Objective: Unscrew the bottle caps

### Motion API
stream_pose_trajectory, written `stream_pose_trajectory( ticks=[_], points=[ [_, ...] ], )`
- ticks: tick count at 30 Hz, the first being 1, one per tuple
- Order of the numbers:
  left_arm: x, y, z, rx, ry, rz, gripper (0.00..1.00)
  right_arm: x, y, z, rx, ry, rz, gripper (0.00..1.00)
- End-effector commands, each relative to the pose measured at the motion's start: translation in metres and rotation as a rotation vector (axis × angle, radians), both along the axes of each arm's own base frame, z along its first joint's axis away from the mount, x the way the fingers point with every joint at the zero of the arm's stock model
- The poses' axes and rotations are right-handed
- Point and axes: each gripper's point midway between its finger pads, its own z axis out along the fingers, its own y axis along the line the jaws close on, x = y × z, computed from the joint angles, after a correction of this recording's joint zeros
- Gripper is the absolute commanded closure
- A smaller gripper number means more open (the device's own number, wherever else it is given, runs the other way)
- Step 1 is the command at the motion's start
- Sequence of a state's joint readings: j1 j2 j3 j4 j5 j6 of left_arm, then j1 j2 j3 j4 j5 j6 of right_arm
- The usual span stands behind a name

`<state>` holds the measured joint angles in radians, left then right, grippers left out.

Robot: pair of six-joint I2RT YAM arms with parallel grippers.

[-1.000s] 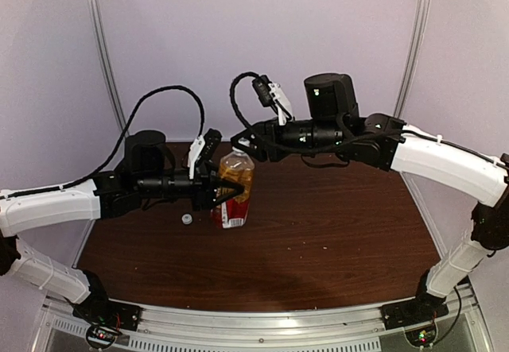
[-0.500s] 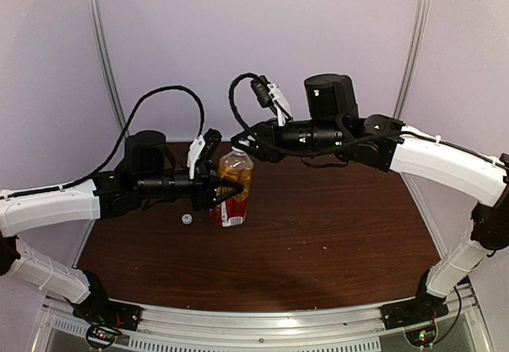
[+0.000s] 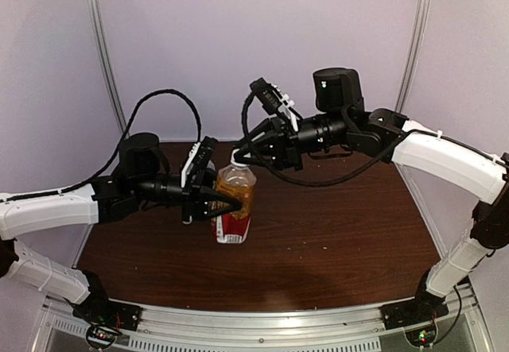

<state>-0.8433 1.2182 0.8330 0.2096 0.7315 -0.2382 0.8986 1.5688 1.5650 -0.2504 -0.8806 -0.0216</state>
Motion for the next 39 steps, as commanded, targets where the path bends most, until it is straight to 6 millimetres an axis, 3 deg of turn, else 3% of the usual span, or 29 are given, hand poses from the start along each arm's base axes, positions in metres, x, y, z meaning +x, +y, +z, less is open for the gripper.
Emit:
stream_pose_trajectory(
  ticks=[1, 6, 12, 22, 28, 33, 39],
  points=[
    [-0.04, 0.005, 0.042, -0.152, -0.062, -0.213, 0.68, -0.026, -0.01, 0.0, 0.036, -0.06, 0.248, 0.85],
    [-0.037, 0.004, 0.04, -0.146, -0.062, -0.198, 0.68, -0.018, -0.011, 0.004, 0.039, -0.026, 0.195, 0.8],
    [-0.027, 0.001, 0.035, -0.126, -0.06, -0.15, 0.68, -0.002, -0.013, 0.012, 0.043, 0.005, 0.053, 0.65],
    [0.007, 0.0, 0.02, -0.035, -0.068, 0.049, 0.67, 0.013, -0.023, 0.03, 0.068, 0.085, -0.134, 0.31],
    [0.028, 0.0, 0.014, 0.007, -0.071, 0.16, 0.67, 0.04, -0.028, 0.041, 0.082, 0.157, -0.361, 0.25],
    [0.04, 0.001, 0.011, 0.028, -0.065, 0.221, 0.67, 0.06, -0.026, 0.031, 0.049, 0.188, -0.536, 0.21],
    [0.049, 0.002, 0.009, 0.046, -0.064, 0.271, 0.67, 0.063, -0.012, 0.012, 0.002, 0.216, -0.565, 0.2]
  ],
)
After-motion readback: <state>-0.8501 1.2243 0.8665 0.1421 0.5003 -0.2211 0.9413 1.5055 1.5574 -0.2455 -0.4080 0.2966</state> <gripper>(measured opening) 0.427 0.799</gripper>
